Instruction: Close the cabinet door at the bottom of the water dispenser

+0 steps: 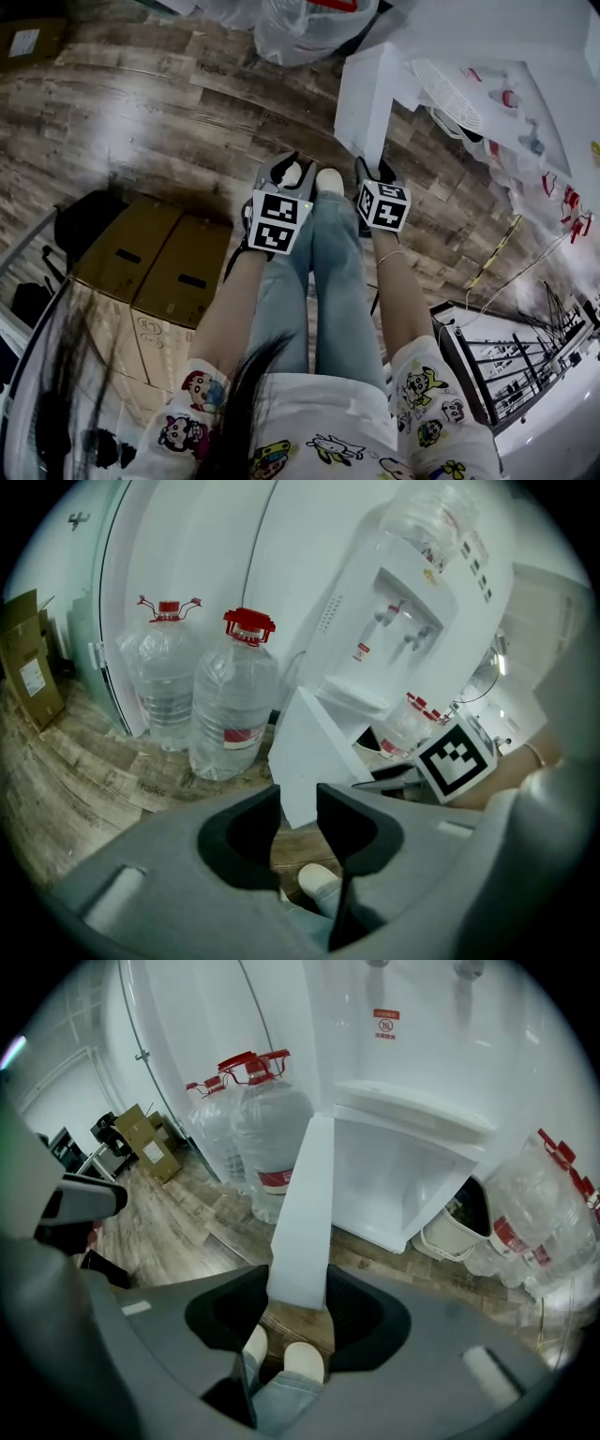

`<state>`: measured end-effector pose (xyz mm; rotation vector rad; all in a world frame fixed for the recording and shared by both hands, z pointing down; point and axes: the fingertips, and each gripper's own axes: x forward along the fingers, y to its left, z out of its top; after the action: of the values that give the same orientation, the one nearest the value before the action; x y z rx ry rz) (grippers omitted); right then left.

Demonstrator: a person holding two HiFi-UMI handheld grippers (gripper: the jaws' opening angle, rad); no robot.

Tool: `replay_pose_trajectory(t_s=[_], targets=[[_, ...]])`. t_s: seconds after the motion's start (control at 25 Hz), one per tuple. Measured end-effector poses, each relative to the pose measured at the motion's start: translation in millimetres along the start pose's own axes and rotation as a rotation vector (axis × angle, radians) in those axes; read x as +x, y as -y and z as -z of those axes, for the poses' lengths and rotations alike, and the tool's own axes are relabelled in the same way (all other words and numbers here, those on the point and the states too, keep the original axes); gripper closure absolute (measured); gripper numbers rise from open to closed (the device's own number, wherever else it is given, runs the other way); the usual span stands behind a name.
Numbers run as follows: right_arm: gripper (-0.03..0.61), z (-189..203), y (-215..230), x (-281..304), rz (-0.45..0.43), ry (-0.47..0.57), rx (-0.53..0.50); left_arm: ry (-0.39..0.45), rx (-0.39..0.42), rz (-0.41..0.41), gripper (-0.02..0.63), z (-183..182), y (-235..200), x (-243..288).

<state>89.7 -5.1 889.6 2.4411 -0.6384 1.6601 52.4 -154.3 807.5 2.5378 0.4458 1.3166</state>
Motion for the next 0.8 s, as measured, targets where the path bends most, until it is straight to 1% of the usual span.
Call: replay_pose_trajectory(t_s=[0.32,0.44,0.6,0.8], targets=[[0.383,3.8,33.0,-6.4,0.024,0.010,-0.027,0.004,0.010,-0.002,0.492,-1.2,11.4,9.0],[0.382,3.1,44.9,-6.0,0.035,0.015,-0.035,0.004,-0.007,-0.012,0.492,2.4,16.7,14.0],[0.377,3.7,69.5,-8.2,0.074,0.022,-0.034,0.010,-0.030,-0.015,0.492,4.2,30.9,21.1],[0.350,1.5,99.6,-8.9,0.094,0.005,-0.025,0.022,-0.067,-0.030,0.492,3.5,45.5,33.6]])
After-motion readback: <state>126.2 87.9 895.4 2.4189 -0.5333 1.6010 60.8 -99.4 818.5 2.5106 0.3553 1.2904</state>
